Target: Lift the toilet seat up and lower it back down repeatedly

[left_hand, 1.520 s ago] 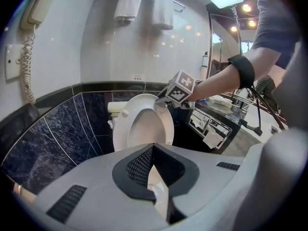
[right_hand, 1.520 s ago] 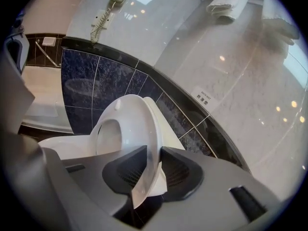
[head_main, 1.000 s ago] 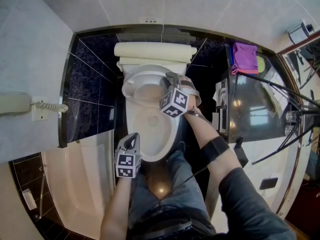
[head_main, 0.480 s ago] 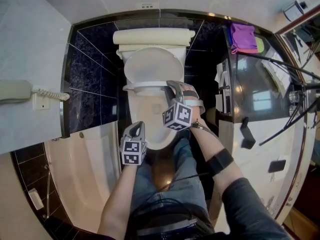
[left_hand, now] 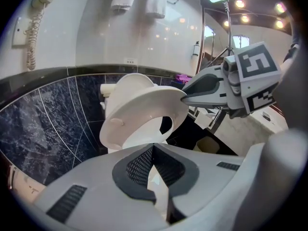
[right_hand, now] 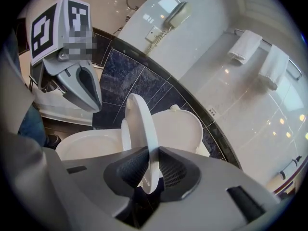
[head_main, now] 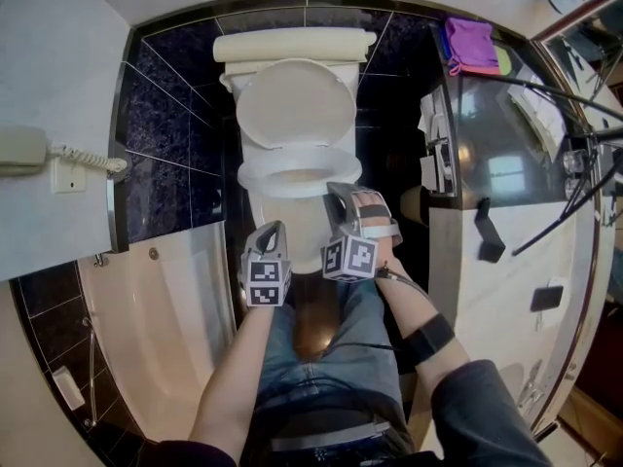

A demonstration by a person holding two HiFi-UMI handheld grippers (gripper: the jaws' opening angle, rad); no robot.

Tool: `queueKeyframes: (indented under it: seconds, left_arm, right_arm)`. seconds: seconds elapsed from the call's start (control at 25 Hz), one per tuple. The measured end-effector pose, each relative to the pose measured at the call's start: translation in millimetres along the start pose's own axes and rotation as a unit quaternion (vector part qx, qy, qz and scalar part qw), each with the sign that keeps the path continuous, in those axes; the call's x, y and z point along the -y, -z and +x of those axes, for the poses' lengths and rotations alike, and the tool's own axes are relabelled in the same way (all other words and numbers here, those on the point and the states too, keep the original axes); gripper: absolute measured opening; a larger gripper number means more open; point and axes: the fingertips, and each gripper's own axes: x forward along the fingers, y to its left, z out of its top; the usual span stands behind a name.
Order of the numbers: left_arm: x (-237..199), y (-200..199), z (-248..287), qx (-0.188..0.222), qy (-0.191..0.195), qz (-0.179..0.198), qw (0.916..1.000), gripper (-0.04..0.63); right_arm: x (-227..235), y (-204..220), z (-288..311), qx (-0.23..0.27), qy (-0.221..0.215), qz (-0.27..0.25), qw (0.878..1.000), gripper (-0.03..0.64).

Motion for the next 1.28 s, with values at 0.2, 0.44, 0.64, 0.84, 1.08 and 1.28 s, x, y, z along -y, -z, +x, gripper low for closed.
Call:
queueKeyframes:
  seconds: [0.2, 0.44, 0.64, 0.84, 1.08, 1.28]
  left_arm:
    - [3.4, 18.3, 2.4, 0.005, 0.005, -0.001, 1.0, 0.0]
    - [11.6, 34.3, 7.1, 0.007, 0.016, -0.002, 0.9998, 0.0]
    - [19.9, 67.2, 4.2, -0.008, 0.022, -0.01, 0.9997, 0.0]
    - [25.0, 93.3, 7.7, -0.02, 0.028, -0.015, 0.9993, 0.0]
    - [28.7, 118.9, 12.6, -0.023, 0.03, -0.019, 0.9991, 0.0]
    - [37.6, 163.2, 16.5, -0.055, 0.037, -0.03, 0.9973, 0.0]
  right_arm:
    - [-45.1, 12.1, -17.9, -0.01, -0.005, -0.016, 1.0, 0.086]
    - [-95.4, 26.4, -31.9, -0.022, -0.025, -0.025, 0.999, 0.092]
    - [-129.3, 37.7, -41.1, -0.037, -0.051, -0.027, 0.998, 0.091]
    - [-154.0, 48.5, -44.6, -0.052, -0.064, -0.025, 0.996, 0.091]
    - [-181.5, 57.8, -56.6, -0.06, -0.073, -0.012, 0.995, 0.029]
    - [-188.5, 79.6, -71.9, -0.076, -0.049, 0.044, 0.995, 0.015]
